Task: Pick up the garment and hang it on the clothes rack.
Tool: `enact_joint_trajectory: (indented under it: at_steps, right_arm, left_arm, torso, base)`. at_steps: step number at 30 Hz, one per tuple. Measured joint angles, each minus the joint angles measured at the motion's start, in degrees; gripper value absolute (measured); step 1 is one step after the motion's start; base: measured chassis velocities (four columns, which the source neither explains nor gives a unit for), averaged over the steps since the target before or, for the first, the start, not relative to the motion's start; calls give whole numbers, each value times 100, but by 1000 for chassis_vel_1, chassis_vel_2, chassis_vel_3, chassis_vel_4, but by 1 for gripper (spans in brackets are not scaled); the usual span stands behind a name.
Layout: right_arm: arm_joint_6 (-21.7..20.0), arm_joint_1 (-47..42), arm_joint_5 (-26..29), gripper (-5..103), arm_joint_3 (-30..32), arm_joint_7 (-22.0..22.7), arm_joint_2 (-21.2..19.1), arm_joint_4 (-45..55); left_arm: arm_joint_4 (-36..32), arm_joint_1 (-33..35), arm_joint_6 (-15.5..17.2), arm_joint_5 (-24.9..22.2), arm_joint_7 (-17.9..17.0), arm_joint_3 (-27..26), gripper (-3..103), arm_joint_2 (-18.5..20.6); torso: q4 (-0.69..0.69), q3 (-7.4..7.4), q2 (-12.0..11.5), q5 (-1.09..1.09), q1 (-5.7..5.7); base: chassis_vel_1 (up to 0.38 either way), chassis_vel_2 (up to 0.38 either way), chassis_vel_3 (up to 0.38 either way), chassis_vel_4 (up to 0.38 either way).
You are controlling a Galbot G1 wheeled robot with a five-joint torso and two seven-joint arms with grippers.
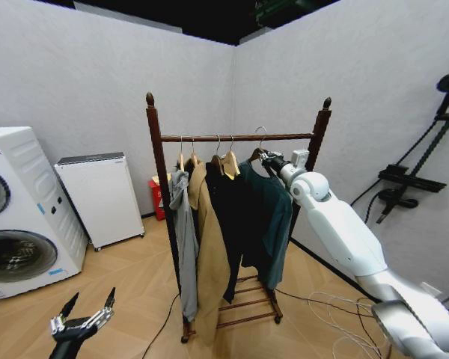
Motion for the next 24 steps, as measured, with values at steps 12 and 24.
enact_joint_trajectory:
  at_steps: [12,24]
  right_arm:
    - [-14,490,63,10,-440,4,210,-579]
    - [-101,712,175,10,-701,-115,235,-807]
  left_arm:
    - [0,0,0,0,0,0,100,0]
    - [0,0,0,0,0,0,100,0]
  torso:
    - [0,0,0,0,0]
    - [1,0,0,0,0]
  base:
    - [0,0,0,0]
    - [0,0,0,0]
